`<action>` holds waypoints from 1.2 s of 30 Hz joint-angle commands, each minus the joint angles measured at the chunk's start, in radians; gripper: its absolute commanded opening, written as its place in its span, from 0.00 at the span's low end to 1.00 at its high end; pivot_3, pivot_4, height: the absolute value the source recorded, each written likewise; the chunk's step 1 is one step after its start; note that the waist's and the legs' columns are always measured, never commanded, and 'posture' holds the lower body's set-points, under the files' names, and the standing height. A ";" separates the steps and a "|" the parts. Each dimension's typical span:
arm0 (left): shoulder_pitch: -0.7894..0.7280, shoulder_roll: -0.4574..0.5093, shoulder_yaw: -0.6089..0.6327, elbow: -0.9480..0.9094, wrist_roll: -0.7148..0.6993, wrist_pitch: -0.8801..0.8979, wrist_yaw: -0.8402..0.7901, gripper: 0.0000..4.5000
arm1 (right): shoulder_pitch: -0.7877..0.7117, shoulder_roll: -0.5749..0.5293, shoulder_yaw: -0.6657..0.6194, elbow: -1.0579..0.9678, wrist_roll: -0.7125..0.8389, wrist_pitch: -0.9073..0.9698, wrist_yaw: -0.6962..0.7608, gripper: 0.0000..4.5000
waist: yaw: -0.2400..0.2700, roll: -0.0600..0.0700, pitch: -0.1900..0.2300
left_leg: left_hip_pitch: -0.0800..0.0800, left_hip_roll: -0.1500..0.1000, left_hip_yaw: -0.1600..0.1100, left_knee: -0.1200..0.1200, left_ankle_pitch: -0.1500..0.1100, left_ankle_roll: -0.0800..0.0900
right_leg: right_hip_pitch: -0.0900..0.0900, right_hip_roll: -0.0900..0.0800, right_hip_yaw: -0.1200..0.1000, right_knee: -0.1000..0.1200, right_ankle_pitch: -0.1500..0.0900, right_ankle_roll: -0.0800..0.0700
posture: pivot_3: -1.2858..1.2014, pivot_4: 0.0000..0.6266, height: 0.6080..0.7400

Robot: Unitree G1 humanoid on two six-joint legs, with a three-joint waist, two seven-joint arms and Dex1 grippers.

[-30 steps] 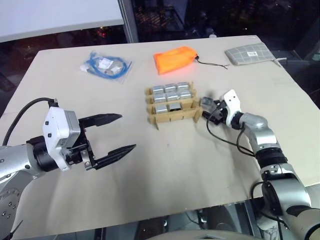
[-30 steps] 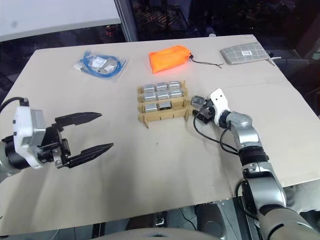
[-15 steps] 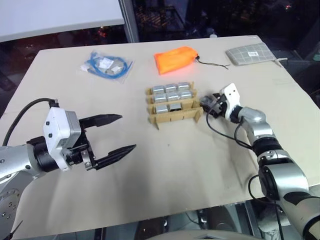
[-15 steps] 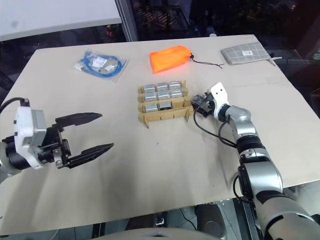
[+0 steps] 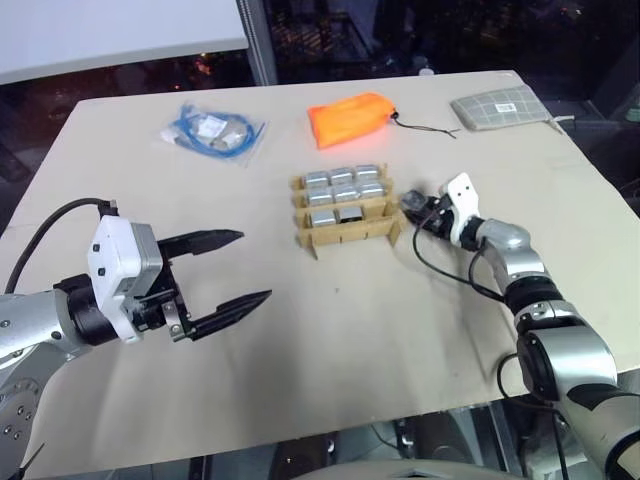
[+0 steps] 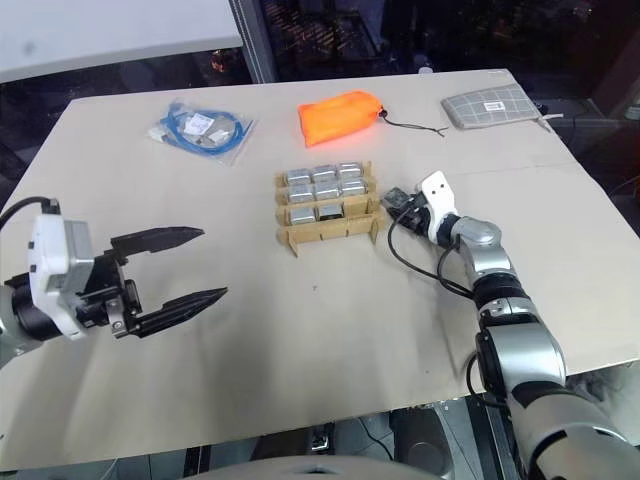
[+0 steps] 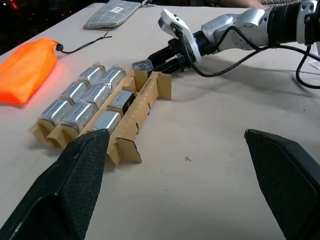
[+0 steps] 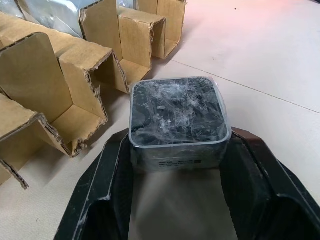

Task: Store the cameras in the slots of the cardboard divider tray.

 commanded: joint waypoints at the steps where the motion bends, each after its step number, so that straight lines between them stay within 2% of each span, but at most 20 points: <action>1: -0.017 0.009 0.001 -0.008 -0.026 0.011 0.017 1.00 | 0.000 -0.020 -0.033 -0.069 0.016 -0.035 -0.027 0.42 | 0.000 0.000 0.000 | 0.000 0.000 0.000 0.000 0.000 0.000 | 0.000 0.000 0.000 0.000 0.000 0.000 | 0.52 0.24 1.00; 4: -0.054 -0.005 -0.037 -0.003 -0.050 0.037 0.065 1.00 | 0.022 -0.038 -0.051 -0.154 0.031 -0.050 -0.047 0.42 | 0.002 0.000 0.000 | 0.000 0.000 0.000 0.000 0.000 0.000 | 0.000 0.000 0.000 0.000 0.000 0.000 | 0.52 0.24 1.00; 13: -0.289 -0.070 -0.210 0.085 -0.173 0.171 0.271 1.00 | 0.223 -0.052 0.022 -0.750 0.099 0.005 0.044 0.42 | 0.005 0.000 0.000 | 0.000 0.000 -0.002 0.000 0.000 0.000 | 0.000 0.000 0.000 0.001 0.000 0.000 | 0.52 0.24 1.00; 17: -0.492 -0.234 -0.292 0.232 -0.298 0.266 0.489 1.00 | 0.313 -0.037 0.117 -0.957 0.012 -0.157 0.033 0.42 | 0.017 -0.001 0.000 | 0.001 0.000 -0.003 0.001 0.000 0.000 | 0.001 0.000 0.000 0.002 0.000 0.000 | 0.52 0.24 1.00; 20: -0.546 -0.293 -0.303 0.268 -0.372 0.310 0.540 1.00 | 0.341 -0.041 0.165 -0.991 -0.049 -0.275 0.022 0.42 | 0.016 -0.002 0.000 | 0.000 0.000 -0.003 0.004 0.000 0.000 | 0.001 0.000 0.000 0.003 0.000 0.000 | 0.52 0.24 1.00; 23: -0.563 -0.300 -0.337 0.293 -0.374 0.334 0.528 1.00 | 0.324 -0.050 0.207 -0.997 -0.097 -0.398 0.024 0.42 | 0.023 -0.004 0.000 | 0.000 -0.001 -0.003 0.005 0.000 0.000 | 0.001 -0.001 0.000 0.003 0.000 0.001 | 0.52 0.24 1.00; 36: -0.574 -0.296 -0.385 0.280 -0.471 0.399 0.481 1.00 | 0.283 -0.040 0.281 -0.971 -0.161 -0.504 -0.015 0.42 | 0.026 -0.004 0.000 | 0.000 0.000 -0.004 0.005 0.000 0.000 | 0.002 0.000 -0.001 0.003 0.000 0.000 | 0.52 0.24 1.00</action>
